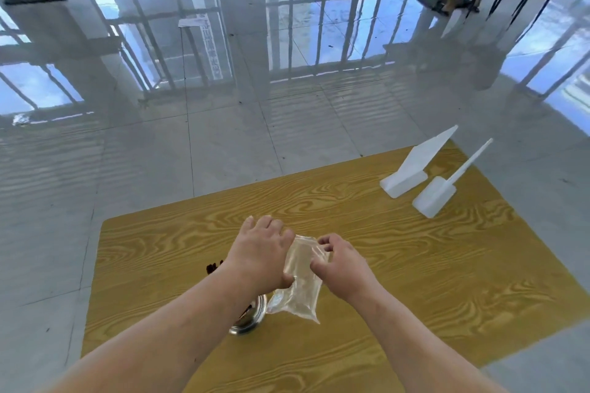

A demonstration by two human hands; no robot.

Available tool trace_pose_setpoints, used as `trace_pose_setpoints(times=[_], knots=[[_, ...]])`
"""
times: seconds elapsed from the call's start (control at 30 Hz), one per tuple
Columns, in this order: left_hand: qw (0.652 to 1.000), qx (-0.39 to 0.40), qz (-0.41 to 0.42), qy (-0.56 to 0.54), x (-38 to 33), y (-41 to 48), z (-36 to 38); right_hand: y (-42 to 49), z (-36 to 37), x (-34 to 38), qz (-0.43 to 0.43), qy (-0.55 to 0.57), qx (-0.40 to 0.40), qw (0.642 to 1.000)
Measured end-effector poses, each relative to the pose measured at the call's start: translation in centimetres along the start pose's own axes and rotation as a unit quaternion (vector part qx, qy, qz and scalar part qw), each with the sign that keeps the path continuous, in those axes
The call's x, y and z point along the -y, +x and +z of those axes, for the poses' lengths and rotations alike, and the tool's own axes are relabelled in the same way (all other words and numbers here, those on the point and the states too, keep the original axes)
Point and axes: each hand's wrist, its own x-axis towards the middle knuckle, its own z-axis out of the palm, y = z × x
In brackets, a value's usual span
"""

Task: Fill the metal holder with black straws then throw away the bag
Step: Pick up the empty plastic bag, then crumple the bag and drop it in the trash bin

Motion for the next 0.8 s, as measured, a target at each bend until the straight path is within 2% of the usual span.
trace_pose_setpoints(times=[0.2, 0.43, 0.67, 0.8], knots=[[0.994, 0.084, 0.022, 0.067, -3.4, 2.9, 1.8, 1.8, 0.5, -2.7, 0.042, 0.020, 0.059, 0.997], [0.986, 0.157, 0.018, 0.049, -6.4, 4.5, 3.2, 4.2, 1.1, -5.5, 0.139, 0.128, 0.107, 0.976], [0.983, 0.176, 0.018, 0.044, -7.4, 5.1, 4.9, 4.6, 2.1, -7.1, 0.179, 0.189, 0.204, 0.944], [0.986, 0.165, 0.005, 0.037, -7.5, 5.0, 5.1, 4.4, 2.0, -7.8, 0.202, 0.286, 0.190, 0.917]])
